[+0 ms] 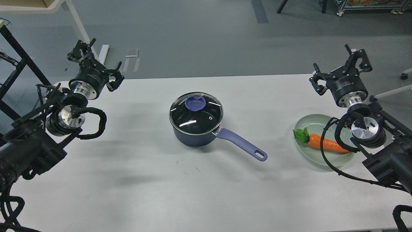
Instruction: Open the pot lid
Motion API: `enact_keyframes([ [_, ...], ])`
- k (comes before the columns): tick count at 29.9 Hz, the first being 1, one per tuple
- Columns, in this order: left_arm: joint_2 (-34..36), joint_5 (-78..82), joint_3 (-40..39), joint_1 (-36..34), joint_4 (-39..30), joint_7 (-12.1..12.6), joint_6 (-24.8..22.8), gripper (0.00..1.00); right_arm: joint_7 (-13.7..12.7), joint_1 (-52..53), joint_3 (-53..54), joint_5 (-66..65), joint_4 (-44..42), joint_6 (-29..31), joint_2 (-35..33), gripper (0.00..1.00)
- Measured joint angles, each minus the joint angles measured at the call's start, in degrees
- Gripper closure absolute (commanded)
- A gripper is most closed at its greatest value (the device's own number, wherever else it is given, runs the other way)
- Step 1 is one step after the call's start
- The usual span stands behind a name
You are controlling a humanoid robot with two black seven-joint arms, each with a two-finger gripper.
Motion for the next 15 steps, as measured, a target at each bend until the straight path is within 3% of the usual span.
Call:
enact_keyframes([
  [5,0.1,-0.3,-1.0,0.0,-0.3,2.6,0.1,0.00,0.0,0.1,0.1,0.0,0.0,0.0,0.1,0.00],
  [15,0.5,0.0,-1.0,0.0,-0.4,3.0,3.7,0.00,-0.2,0.6,-0.1,0.0,0.6,0.0,0.1,0.00],
])
